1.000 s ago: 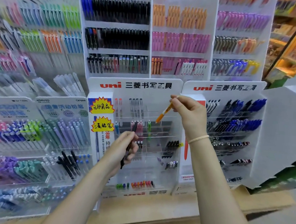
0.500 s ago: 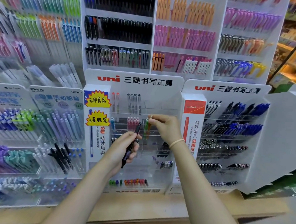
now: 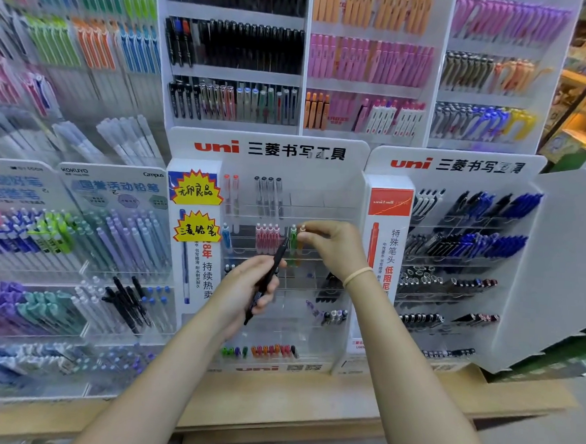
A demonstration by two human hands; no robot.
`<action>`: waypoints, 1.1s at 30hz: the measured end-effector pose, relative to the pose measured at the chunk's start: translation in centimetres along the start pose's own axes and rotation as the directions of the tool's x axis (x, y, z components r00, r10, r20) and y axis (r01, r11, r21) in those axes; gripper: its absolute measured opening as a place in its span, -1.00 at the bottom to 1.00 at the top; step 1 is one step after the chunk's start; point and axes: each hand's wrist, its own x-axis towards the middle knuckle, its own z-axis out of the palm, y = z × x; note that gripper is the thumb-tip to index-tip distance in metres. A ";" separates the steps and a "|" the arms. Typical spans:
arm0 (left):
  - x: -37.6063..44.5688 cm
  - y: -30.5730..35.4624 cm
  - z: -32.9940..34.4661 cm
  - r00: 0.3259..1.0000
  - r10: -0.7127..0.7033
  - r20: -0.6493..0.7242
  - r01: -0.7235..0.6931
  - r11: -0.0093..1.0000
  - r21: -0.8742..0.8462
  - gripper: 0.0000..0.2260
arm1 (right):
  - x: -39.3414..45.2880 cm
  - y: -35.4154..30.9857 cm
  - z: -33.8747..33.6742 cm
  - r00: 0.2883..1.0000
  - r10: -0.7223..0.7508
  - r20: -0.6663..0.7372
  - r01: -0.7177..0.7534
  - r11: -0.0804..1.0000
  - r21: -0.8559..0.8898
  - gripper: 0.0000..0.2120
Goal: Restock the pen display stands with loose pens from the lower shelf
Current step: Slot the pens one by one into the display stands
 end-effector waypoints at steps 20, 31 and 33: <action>0.7 -0.1 3.1 0.999 0.002 0.052 -0.002 1.000 -0.002 -0.79 | -1.9 0.2 -2.9 0.980 0.087 -0.178 -0.059 0.986 0.157 -0.84; 0.8 -0.7 2.7 0.999 0.004 0.035 -0.003 1.000 -0.026 -0.75 | -1.7 0.3 -2.3 0.982 0.098 -0.162 -0.096 0.995 0.025 -0.87; 0.7 -0.8 2.5 0.999 -0.005 0.041 0.006 0.999 -0.038 -0.75 | -1.8 0.6 -2.2 0.981 0.084 -0.177 -0.080 0.996 0.031 -0.87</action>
